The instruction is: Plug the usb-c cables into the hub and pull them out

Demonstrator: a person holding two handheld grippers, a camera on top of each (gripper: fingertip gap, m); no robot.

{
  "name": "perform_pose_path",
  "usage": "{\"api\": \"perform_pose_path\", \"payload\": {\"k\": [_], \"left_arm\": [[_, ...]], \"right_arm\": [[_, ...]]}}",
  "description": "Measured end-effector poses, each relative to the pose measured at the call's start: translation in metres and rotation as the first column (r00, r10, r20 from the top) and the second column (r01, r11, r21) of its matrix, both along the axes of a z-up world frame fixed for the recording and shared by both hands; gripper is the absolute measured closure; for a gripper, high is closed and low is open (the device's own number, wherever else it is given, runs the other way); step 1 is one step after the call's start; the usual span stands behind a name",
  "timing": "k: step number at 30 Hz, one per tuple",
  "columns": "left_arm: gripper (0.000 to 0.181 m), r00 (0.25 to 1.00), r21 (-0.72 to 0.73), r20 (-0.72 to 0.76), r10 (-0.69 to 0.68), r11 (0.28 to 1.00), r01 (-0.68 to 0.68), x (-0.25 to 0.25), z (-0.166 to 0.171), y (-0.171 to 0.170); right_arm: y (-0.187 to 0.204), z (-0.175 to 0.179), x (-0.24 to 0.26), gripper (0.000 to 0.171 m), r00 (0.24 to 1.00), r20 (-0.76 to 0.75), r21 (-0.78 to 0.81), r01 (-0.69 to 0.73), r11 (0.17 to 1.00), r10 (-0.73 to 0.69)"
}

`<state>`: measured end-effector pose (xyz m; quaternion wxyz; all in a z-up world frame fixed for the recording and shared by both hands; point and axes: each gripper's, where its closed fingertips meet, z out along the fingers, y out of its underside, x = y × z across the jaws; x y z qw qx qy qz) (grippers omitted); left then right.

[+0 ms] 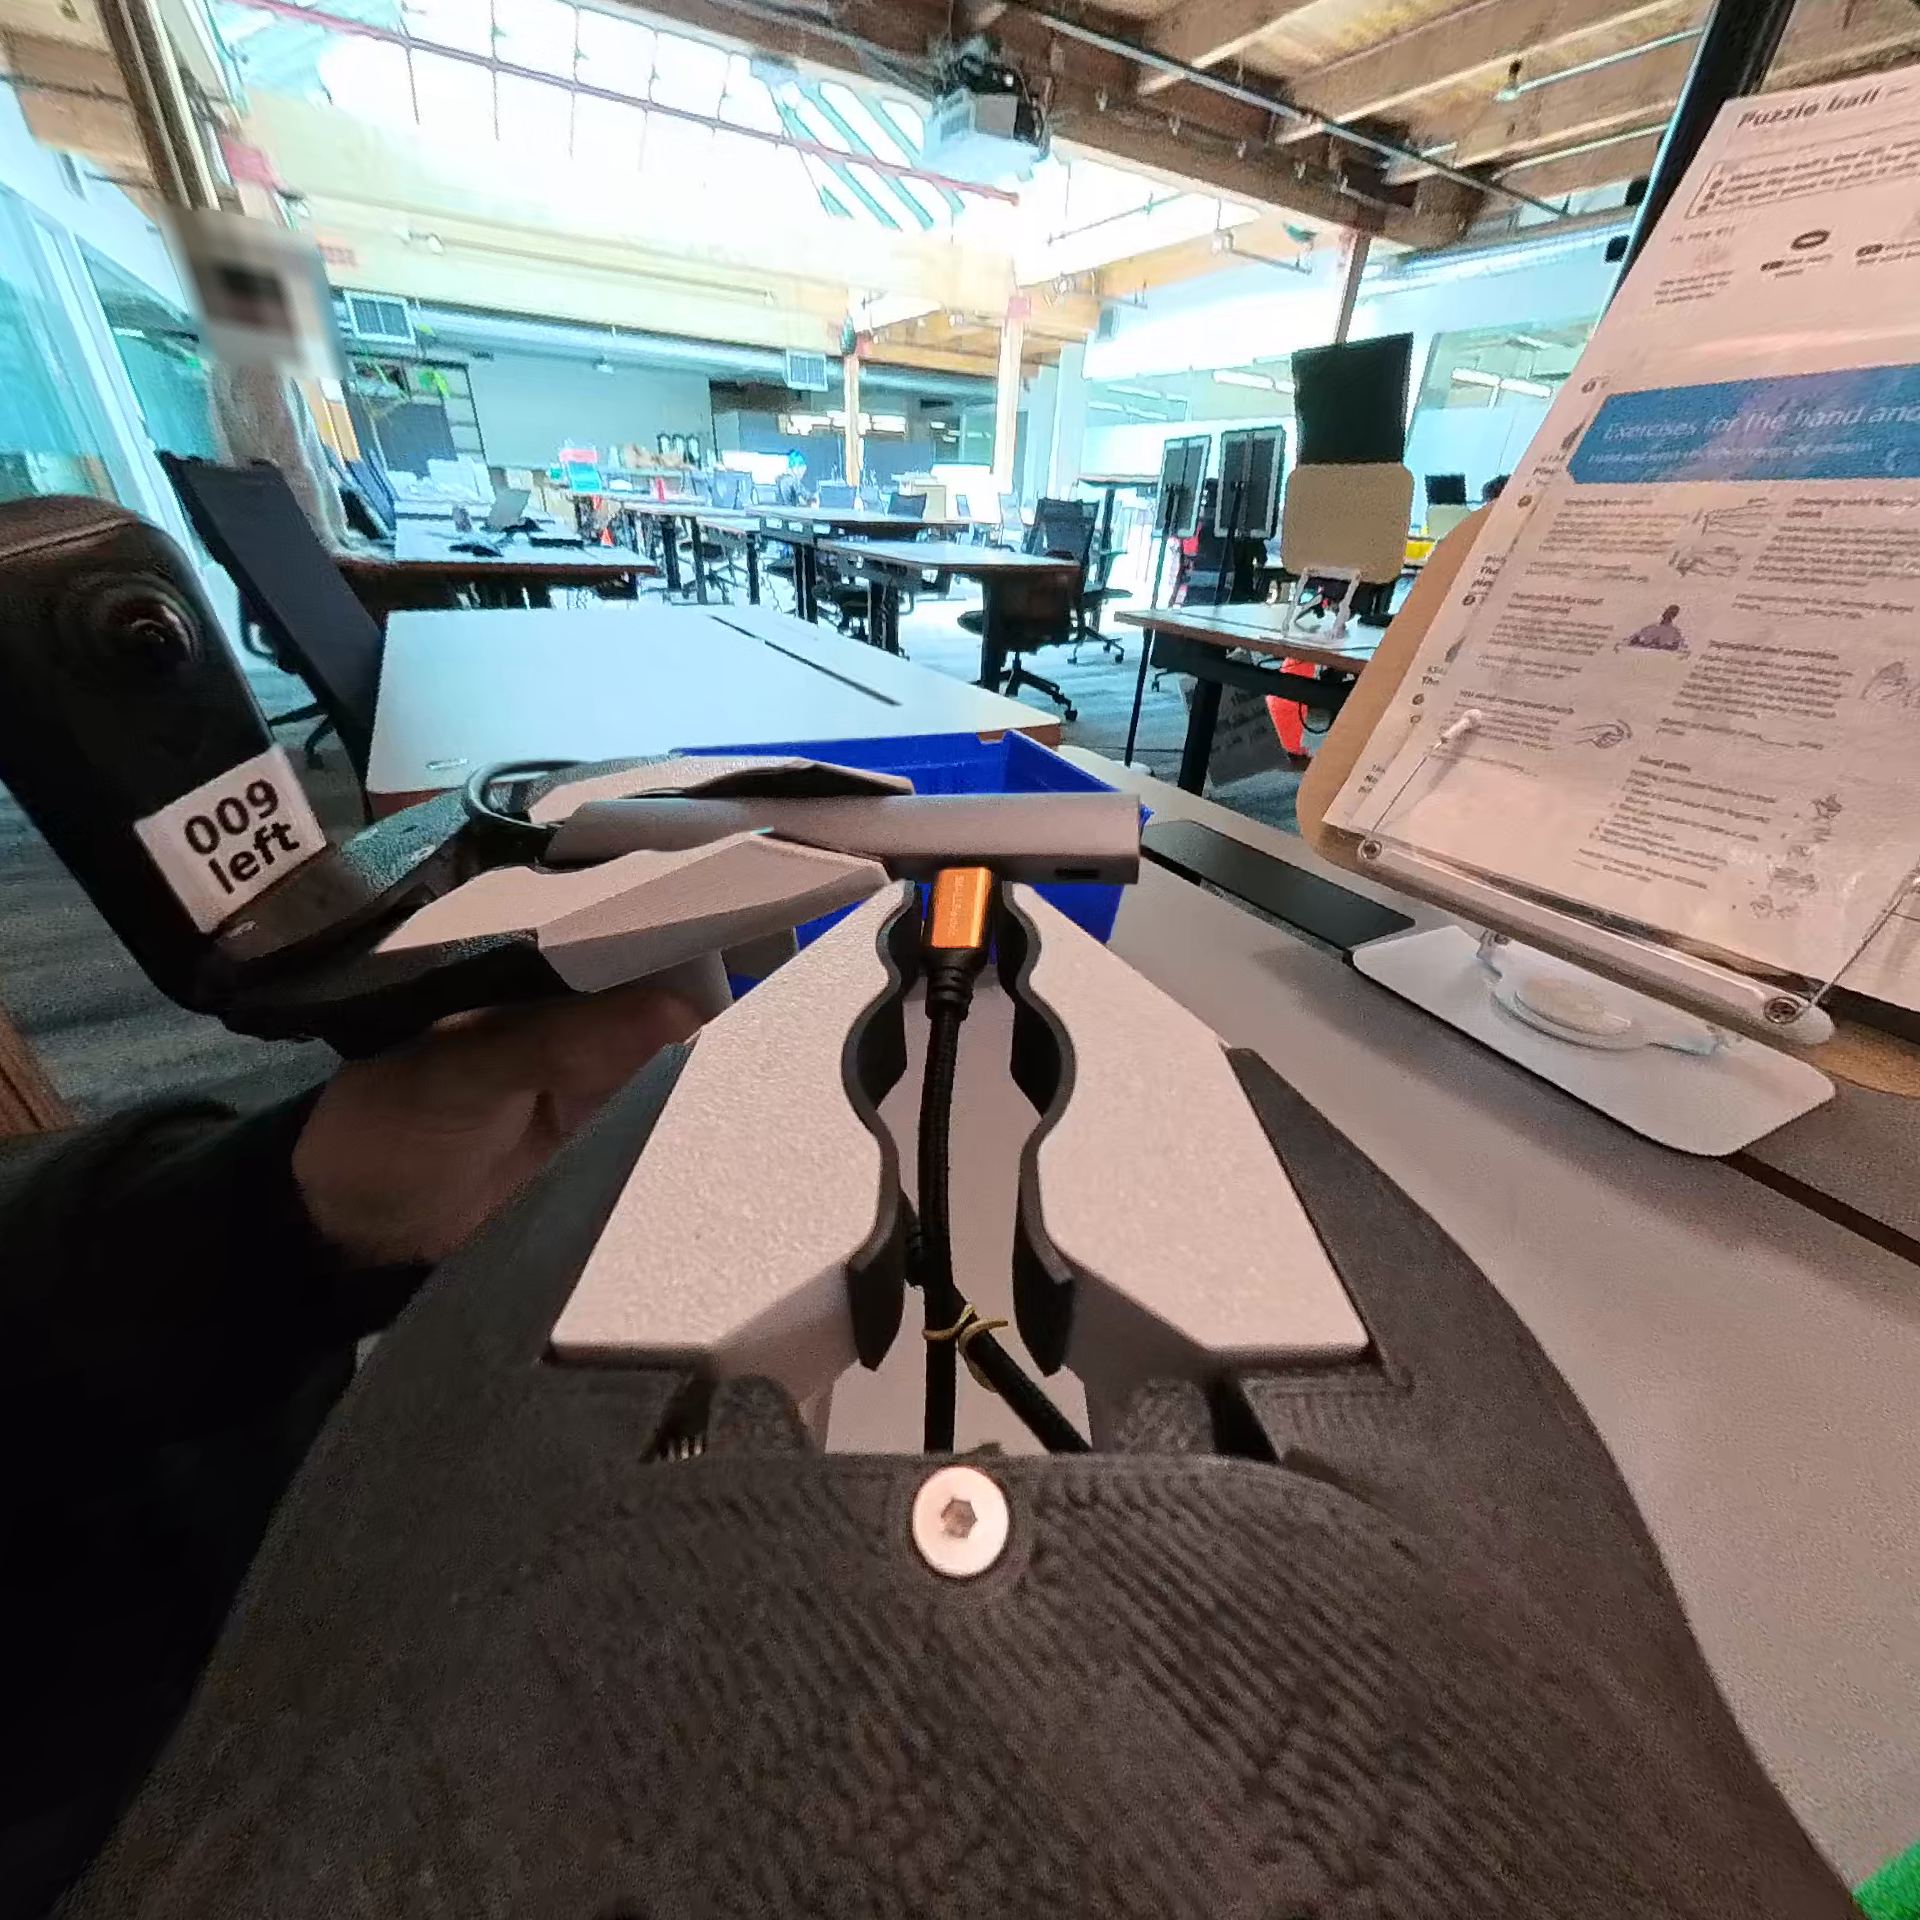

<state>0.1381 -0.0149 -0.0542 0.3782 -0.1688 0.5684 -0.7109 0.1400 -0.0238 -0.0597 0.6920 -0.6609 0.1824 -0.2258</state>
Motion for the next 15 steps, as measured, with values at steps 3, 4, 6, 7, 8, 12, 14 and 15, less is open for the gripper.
{"api": "perform_pose_path", "payload": {"k": [3,4,6,7,8,12,14,15], "left_arm": [[0.159,1.0,-0.033,-0.026,-0.009,0.999,0.008,0.002,-0.001,0.003],[0.159,1.0,-0.036,-0.03,-0.006,0.999,0.004,0.003,-0.002,0.004],[0.159,1.0,-0.039,-0.03,0.006,0.999,-0.007,0.004,-0.002,0.006],[0.159,0.999,-0.037,-0.03,0.016,0.999,-0.017,0.005,-0.002,0.008],[0.159,0.999,-0.039,-0.024,0.023,0.999,-0.024,0.005,-0.001,0.009],[0.159,0.998,0.033,-0.016,0.065,0.997,-0.064,0.007,-0.006,0.013],[0.159,0.998,0.047,-0.006,0.061,0.997,-0.061,0.006,-0.006,0.011],[0.159,0.998,0.052,-0.01,0.057,0.997,-0.056,0.005,-0.006,0.009]], "right_arm": [[0.003,0.0,0.002,0.159,1.0,0.016,0.011,0.012,1.0,-0.012],[0.004,-0.001,0.003,0.159,1.0,0.025,0.007,0.019,1.0,-0.019],[0.006,0.0,0.004,0.16,0.997,0.063,-0.004,0.048,0.999,-0.048],[0.007,0.001,0.005,0.16,0.995,0.074,-0.009,0.063,0.998,-0.062],[0.008,0.002,0.006,0.16,0.993,0.085,-0.005,0.078,0.997,-0.077],[0.01,-0.008,0.007,0.16,0.993,0.066,-0.113,0.106,0.988,-0.099],[0.008,-0.008,0.005,0.16,0.995,0.043,-0.117,0.094,0.989,-0.09],[0.007,-0.009,0.006,0.16,0.996,0.015,-0.109,0.086,0.99,-0.085]]}}
